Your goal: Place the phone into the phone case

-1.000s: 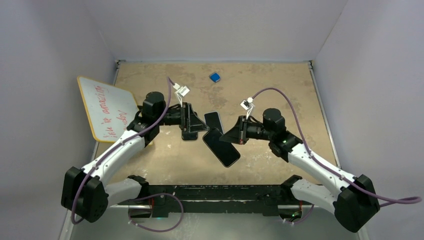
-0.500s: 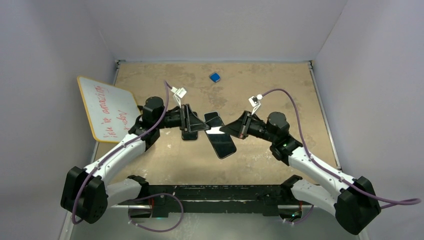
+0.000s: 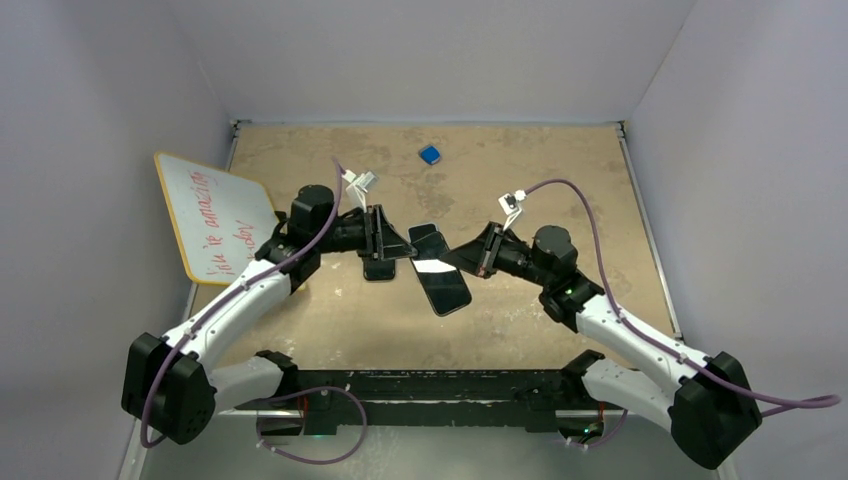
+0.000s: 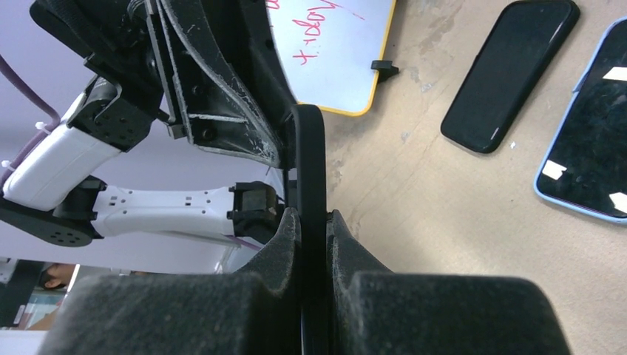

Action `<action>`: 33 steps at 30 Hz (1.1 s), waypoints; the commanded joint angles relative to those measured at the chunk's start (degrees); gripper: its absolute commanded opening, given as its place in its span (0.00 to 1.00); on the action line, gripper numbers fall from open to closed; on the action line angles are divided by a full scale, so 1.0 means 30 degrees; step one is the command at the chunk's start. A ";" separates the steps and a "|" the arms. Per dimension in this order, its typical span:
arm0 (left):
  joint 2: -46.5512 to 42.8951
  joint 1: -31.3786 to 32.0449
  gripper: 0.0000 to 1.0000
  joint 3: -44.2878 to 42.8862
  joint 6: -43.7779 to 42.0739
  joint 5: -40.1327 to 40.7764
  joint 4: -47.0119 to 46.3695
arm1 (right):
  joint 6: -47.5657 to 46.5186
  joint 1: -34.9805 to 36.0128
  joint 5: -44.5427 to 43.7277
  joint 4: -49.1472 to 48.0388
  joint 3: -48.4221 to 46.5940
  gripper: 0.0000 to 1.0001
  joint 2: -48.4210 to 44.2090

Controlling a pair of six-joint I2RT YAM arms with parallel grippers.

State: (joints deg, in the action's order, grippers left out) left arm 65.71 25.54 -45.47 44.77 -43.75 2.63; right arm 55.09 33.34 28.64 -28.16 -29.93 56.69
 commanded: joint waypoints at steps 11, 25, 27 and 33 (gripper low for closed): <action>-0.1818 -0.0018 0.62 0.4167 0.5490 -0.0140 -0.7461 | 0.1688 0.0048 -0.7108 -0.1188 -0.0104 0.00 -0.1132; 0.1899 0.2568 0.60 0.6482 0.9960 0.0503 -1.7383 | 0.3848 0.0048 -0.8087 -0.3369 0.0356 0.00 -0.0234; 0.2256 0.2753 0.56 0.6410 1.0015 0.0706 -1.7629 | 0.3874 0.0048 -0.8159 -0.3257 0.0398 0.00 -0.0275; 0.2511 0.2980 0.41 0.6199 0.9719 0.1046 -1.6880 | 0.3676 0.0048 -0.8577 -0.2792 0.0518 0.00 -0.0725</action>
State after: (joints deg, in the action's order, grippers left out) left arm 73.21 34.00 -25.61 73.93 -42.02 -44.66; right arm 64.73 33.43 5.13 -30.76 -27.77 56.36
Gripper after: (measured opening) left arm 0.447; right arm 0.065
